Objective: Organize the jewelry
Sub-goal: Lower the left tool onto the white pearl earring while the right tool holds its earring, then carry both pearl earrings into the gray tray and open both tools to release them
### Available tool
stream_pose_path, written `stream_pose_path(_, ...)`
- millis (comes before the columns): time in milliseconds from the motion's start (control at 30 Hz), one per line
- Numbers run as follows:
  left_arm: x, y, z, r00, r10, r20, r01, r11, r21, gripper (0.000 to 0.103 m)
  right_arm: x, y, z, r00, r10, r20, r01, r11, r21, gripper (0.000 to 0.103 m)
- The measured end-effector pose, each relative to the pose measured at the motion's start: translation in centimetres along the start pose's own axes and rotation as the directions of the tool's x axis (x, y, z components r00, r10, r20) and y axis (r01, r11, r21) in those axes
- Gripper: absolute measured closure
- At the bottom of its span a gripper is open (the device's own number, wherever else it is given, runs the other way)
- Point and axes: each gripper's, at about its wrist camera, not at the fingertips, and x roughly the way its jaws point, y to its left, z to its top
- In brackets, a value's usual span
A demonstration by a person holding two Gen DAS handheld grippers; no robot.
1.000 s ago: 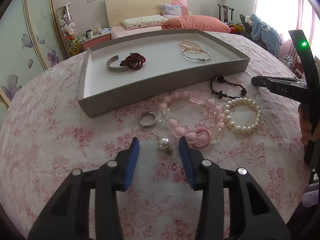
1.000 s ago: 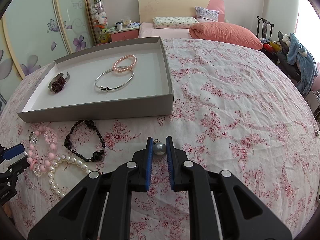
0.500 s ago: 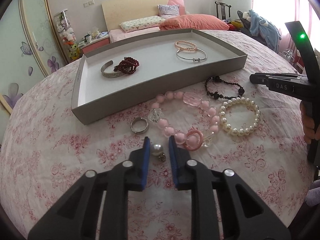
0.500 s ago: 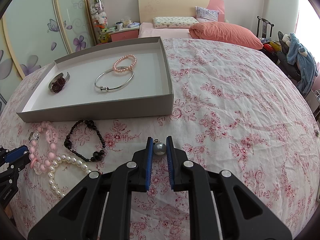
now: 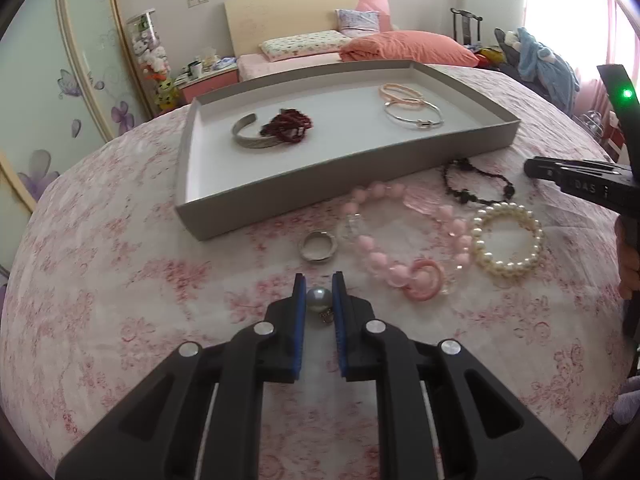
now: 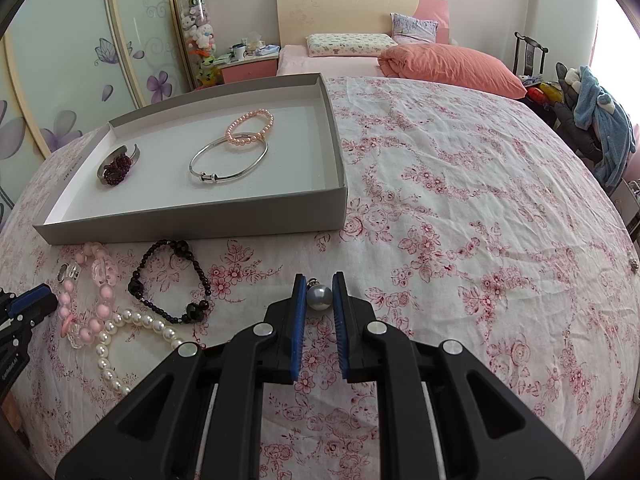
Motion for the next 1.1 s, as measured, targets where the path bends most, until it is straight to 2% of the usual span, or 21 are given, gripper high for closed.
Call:
stream_pose_path(233, 0.2, 2.3, 0.1, 0.999, 0.048, -0.009, -0.049, 0.996, -0.079, 0.089, 0.0, 0.0, 0.0, 1.000, -0.001, 0.000, 0.001, 1.000, -0.001, 0.089)
stream_pose_path(567, 0.7, 4.3, 0.7, 0.996, 0.088, -0.019, -0.090, 0.972, -0.215, 0.089, 0.0, -0.1, -0.1, 1.000, -0.003, 0.000, 0.003, 1.000, -0.003, 0.089)
stream_pose_path(1100, 0.9, 4.5, 0.9, 0.995, 0.093, -0.020, -0.095, 0.966, -0.241, 0.089, -0.1, -0.1, -0.2, 1.000, -0.007, 0.000, 0.007, 1.000, -0.008, 0.089)
